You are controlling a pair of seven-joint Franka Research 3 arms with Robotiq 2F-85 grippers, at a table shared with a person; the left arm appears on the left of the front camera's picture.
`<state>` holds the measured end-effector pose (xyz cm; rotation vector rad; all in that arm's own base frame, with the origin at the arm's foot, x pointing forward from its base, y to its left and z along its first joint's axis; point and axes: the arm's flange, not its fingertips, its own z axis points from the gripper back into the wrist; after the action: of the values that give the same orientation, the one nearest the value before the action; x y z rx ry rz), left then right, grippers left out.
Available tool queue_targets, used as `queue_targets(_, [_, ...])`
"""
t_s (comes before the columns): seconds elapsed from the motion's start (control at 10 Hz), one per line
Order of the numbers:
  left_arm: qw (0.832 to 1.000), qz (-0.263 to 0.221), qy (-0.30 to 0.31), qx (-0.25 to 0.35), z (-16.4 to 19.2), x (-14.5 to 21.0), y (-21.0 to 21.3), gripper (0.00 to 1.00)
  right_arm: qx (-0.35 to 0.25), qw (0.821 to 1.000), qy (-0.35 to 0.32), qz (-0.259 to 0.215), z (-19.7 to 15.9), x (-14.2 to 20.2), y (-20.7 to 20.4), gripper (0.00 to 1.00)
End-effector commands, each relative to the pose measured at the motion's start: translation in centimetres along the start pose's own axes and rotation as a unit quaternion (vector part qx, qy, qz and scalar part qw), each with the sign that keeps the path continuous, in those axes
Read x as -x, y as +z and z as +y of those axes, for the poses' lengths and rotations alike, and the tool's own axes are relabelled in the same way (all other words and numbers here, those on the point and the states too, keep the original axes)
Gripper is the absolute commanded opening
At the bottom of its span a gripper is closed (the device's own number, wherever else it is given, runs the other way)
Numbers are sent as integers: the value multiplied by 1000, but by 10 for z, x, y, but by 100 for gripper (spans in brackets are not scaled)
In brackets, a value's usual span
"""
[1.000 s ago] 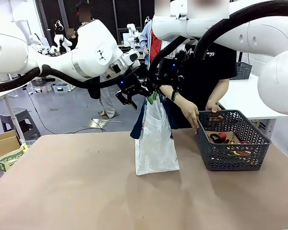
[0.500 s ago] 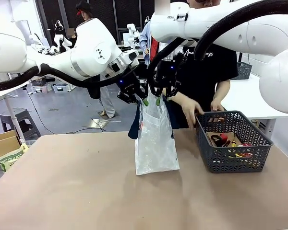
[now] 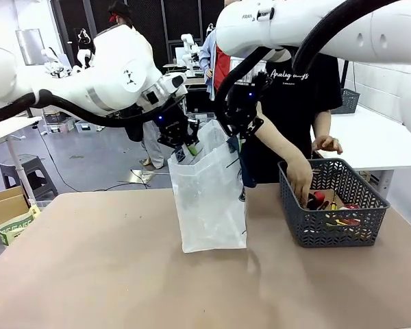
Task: Transfer purchased items from the store into the shopping bag.
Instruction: Open the Reusable shopping bag in the center of the table.
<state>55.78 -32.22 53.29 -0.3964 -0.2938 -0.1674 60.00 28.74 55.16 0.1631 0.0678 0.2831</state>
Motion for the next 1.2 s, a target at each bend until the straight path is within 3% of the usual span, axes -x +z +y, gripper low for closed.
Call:
queue_targets(0.0, [1000,-22,14,-4,20,22,13,0,7,1000,18,-15,-13,23,-3,0])
queue_targets(0.3, [989,-50,132,-49,27,23,31,0,34,994,101,3,-12,27,-3,0])
queue_targets(0.4, [985,-56,147,-69,29,27,37,0,43,992,116,0,-15,25,-5,0])
queue_targets(0.8, [983,-30,165,-78,49,39,42,0,30,986,162,-31,-24,20,-5,0])
queue_targets(0.9, [987,-3,140,-74,51,42,39,0,18,982,186,-33,-20,23,-5,0])
queue_targets(1.0, [984,-37,157,-71,45,31,40,0,36,989,146,-13,-17,14,0,0])
queue_targets(1.1, [984,-37,157,-71,45,31,40,0,36,989,146,-13,-17,14,0,0])
